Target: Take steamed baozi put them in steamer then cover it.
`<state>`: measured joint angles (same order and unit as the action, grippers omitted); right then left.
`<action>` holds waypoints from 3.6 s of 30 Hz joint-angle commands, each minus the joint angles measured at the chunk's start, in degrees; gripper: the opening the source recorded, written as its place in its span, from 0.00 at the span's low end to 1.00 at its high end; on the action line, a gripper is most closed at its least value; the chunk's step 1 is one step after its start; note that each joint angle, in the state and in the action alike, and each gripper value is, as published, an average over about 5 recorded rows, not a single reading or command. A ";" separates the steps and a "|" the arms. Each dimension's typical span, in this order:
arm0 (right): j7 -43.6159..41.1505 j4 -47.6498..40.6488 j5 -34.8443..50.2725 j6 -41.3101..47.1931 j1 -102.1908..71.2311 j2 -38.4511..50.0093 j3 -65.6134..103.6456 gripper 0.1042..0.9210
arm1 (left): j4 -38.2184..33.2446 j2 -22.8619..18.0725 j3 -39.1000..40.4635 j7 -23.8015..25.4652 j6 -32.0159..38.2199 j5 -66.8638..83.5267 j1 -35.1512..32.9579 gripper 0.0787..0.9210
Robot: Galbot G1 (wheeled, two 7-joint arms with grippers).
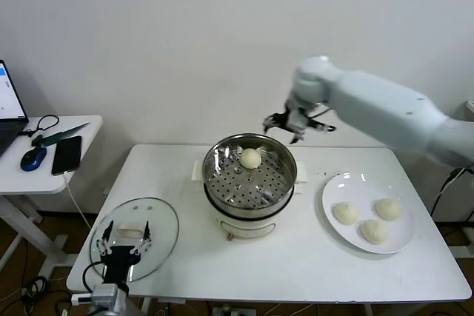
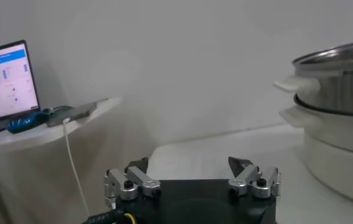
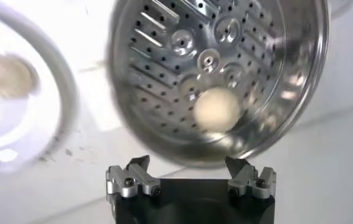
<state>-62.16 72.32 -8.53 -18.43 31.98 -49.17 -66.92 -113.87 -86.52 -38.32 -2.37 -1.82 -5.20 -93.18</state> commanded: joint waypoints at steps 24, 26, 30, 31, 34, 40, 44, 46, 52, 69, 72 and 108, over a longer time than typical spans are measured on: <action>0.04 -7.91 12.61 27.84 -32.58 14.00 14.06 0.88 | -1.57 0.42 -0.99 0.43 1.26 1.17 -2.59 0.88; -0.10 -9.09 12.24 27.50 -32.66 13.00 14.27 0.88 | -1.55 0.38 -1.18 0.43 1.27 1.16 -2.84 0.88; -0.19 -12.28 11.35 26.57 -32.60 10.62 15.13 0.88 | -1.43 0.36 -1.35 0.44 1.20 1.05 -3.07 0.88; -0.18 -13.11 11.15 26.34 -32.59 9.94 15.45 0.88 | -1.37 0.34 -1.35 0.44 1.18 0.98 -3.04 0.88; -0.21 -15.35 10.72 25.83 -32.43 7.96 16.33 0.88 | -1.11 0.27 -1.29 0.44 1.13 0.74 -2.95 0.88; -0.89 -17.86 10.44 25.20 -32.02 5.54 16.37 0.88 | -0.56 0.14 -1.18 0.42 1.14 0.30 -2.88 0.88; -1.40 -17.72 10.82 25.12 -31.92 5.25 15.53 0.88 | -0.36 0.13 -1.26 0.41 1.14 0.20 -2.84 0.88; -1.49 -17.70 10.66 24.91 -31.78 5.35 15.13 0.88 | -0.33 0.13 -1.28 0.40 1.14 0.15 -2.85 0.88; -1.58 -18.53 10.33 24.53 -31.15 5.26 15.48 0.88 | -0.47 0.08 -1.19 0.35 1.19 0.00 -3.12 0.88; -1.96 -16.20 16.88 25.48 -22.34 6.79 10.68 0.71 | -0.29 0.15 -1.15 0.27 1.46 0.06 -3.39 0.88; -2.04 -15.37 21.12 25.83 -14.81 7.02 6.06 0.70 | -0.52 0.19 -1.02 0.30 1.42 0.05 -3.43 0.88; 12.33 -8.66 56.41 41.78 5.75 -28.09 -19.91 0.70 | -3.40 1.26 2.78 -1.06 3.20 -0.68 -5.64 0.88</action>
<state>-53.90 64.62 43.04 20.36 40.35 -67.68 -84.35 -117.12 -85.42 -35.72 -3.11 1.13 -5.73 -98.48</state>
